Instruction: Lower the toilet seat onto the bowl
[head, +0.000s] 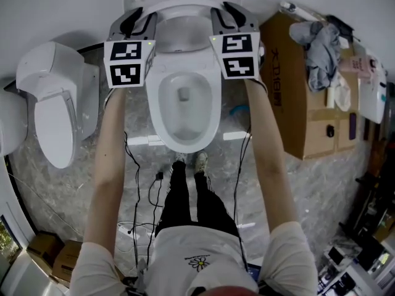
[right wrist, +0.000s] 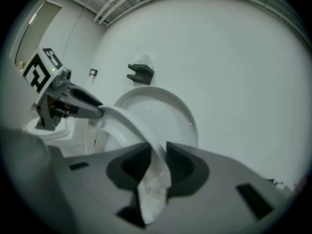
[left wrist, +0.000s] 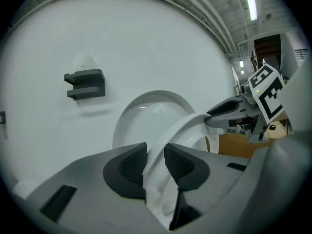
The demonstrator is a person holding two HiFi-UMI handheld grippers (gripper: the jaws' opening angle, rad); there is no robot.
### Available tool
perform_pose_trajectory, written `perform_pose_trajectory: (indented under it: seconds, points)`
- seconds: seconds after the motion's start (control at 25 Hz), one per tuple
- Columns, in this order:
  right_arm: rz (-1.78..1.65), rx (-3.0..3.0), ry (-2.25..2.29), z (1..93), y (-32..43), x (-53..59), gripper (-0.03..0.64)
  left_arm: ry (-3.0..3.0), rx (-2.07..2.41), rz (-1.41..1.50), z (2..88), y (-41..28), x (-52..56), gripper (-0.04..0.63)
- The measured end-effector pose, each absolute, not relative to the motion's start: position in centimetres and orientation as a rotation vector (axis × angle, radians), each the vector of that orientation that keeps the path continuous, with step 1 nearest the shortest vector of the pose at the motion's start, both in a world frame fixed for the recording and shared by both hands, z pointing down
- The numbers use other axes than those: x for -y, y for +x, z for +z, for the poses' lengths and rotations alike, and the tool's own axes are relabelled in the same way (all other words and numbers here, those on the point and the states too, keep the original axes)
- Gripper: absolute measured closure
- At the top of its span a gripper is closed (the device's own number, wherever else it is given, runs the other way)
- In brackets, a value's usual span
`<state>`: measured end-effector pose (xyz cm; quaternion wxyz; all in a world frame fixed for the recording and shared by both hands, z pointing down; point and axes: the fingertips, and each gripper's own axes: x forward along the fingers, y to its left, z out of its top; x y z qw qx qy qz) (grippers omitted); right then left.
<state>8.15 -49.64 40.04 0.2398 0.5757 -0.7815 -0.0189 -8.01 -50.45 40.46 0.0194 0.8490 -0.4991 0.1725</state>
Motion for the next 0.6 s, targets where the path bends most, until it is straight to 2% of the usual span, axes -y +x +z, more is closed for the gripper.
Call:
perform_pose_trajectory:
  seconds: [0.6]
  points:
    - [-0.143,2.17,1.445,40.6,7.5,40.8,0.5,2.615,1.635,0.615,40.9,-8.5,41.8,0.46]
